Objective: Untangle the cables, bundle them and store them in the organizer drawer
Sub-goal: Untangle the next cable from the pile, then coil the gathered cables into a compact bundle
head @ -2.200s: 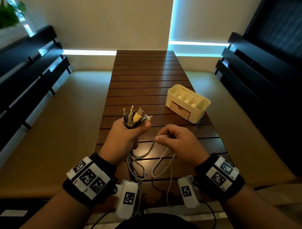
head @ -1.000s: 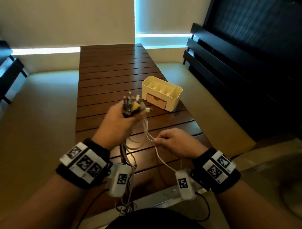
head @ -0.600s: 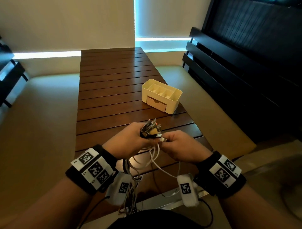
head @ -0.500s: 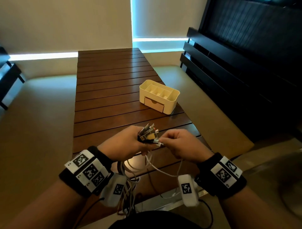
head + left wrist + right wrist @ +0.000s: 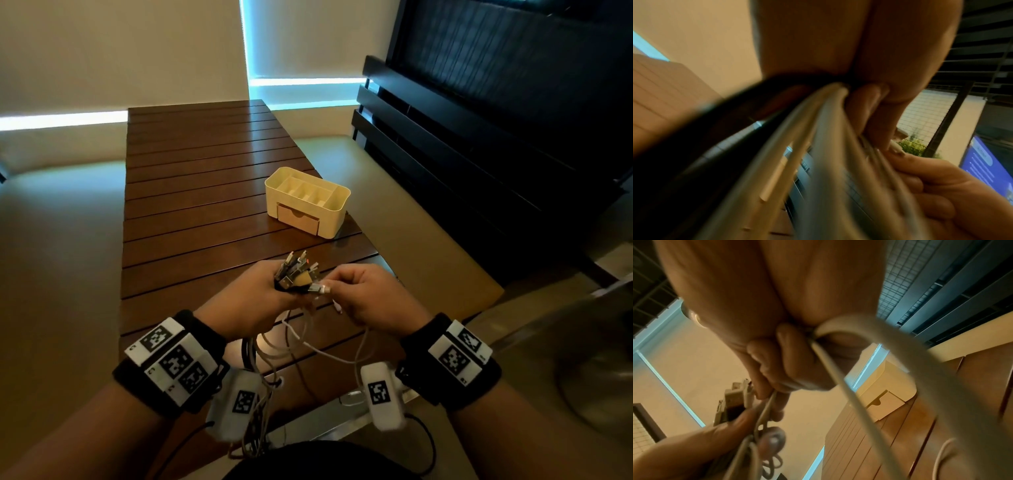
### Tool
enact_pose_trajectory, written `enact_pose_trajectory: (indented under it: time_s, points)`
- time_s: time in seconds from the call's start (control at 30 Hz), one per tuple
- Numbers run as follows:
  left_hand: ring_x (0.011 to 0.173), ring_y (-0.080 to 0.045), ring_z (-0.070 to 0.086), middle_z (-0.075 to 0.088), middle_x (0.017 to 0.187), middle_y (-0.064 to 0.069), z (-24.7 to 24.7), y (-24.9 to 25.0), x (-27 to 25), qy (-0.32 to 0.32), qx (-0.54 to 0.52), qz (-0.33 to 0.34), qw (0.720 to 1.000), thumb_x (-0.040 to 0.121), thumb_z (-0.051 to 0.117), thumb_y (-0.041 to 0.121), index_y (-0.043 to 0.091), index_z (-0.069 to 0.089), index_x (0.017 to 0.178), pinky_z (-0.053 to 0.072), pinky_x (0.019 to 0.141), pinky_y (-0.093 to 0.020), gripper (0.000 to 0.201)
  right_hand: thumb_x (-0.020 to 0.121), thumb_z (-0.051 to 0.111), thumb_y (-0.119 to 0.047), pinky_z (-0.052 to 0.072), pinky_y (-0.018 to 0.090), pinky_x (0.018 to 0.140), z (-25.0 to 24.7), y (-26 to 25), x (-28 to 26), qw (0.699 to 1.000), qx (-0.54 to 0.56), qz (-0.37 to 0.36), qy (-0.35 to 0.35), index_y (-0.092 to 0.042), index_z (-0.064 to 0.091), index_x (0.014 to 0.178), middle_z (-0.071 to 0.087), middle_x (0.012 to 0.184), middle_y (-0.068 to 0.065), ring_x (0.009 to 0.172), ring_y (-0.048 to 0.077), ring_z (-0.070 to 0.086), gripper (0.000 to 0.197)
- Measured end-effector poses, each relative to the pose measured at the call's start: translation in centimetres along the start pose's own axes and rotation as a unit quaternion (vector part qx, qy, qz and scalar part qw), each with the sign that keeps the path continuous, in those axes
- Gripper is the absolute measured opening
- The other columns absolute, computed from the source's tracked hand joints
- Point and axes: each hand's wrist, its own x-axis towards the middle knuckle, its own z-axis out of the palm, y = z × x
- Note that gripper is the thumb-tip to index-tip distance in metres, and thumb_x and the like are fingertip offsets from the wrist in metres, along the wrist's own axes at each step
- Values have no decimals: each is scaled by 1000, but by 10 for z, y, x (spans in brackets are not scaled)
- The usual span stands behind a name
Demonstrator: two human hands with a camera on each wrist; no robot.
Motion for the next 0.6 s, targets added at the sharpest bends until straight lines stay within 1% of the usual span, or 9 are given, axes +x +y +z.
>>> enact_pose_trajectory:
  time_s: [0.07,0.13,0.2,0.27,0.33,0.4,0.5,0.57,0.6]
  points:
    - [65,1,63,68,81,0,0,2,0,8,13,-9,1000,91,65,16,19,68,95,47,58,-13,6,96,60,-25,34,20,42,0,1,-2,1000,20,-4,-3,-16,69,86,51,67,9,44,8,40,16]
    - [48,2,52,63,73,3,-5,1,0,45,-11,-35,998,93,62,16,18,66,95,40,46,-13,5,96,61,-27,38,21,46,-3,5,-5,1000,16,3,-5,-18,68,87,55,71,9,48,9,45,15]
    - [43,1,48,61,69,5,-20,-7,1,137,-56,-64,987,94,62,12,19,67,95,37,44,-16,9,97,58,-32,43,21,47,-9,9,-8,999,-11,25,-18,-15,68,93,60,72,8,50,9,50,20]
    - [41,-1,47,60,65,5,-41,-18,0,252,-61,-83,962,93,63,8,21,67,90,38,46,-22,14,100,52,-32,42,20,44,-15,11,-12,997,-7,58,-43,-9,67,100,57,62,0,45,9,50,28]
    - [42,-10,45,59,64,-2,-56,-28,-1,306,-36,-111,945,92,64,8,18,65,83,37,46,-27,13,102,48,-31,38,20,41,-20,10,-13,995,16,79,-59,-5,65,100,54,56,-4,40,9,45,31]
    - [42,-15,42,59,63,-6,-59,-32,-2,298,-5,-130,945,91,64,7,12,65,82,36,44,-28,10,102,48,-32,34,19,38,-22,7,-13,992,42,89,-75,-5,64,100,52,56,-3,38,8,41,31]
    - [45,-15,44,59,62,-3,-57,-35,1,288,17,-134,948,89,64,5,7,68,86,36,47,-27,5,102,47,-32,34,20,37,-20,6,-10,988,60,100,-98,-5,64,103,52,59,-2,40,8,40,32]
    - [42,-11,44,55,52,5,-57,-36,1,296,10,-125,947,87,64,4,5,70,88,35,48,-28,6,102,47,-33,41,21,39,-14,9,-9,986,60,116,-103,-6,63,105,54,62,-2,43,9,45,32]
    - [39,-8,43,53,47,8,-57,-36,1,295,1,-119,948,87,64,5,7,70,88,35,47,-28,6,102,48,-33,47,24,44,-9,11,-9,984,52,132,-105,-7,63,105,56,64,-1,46,11,51,31]
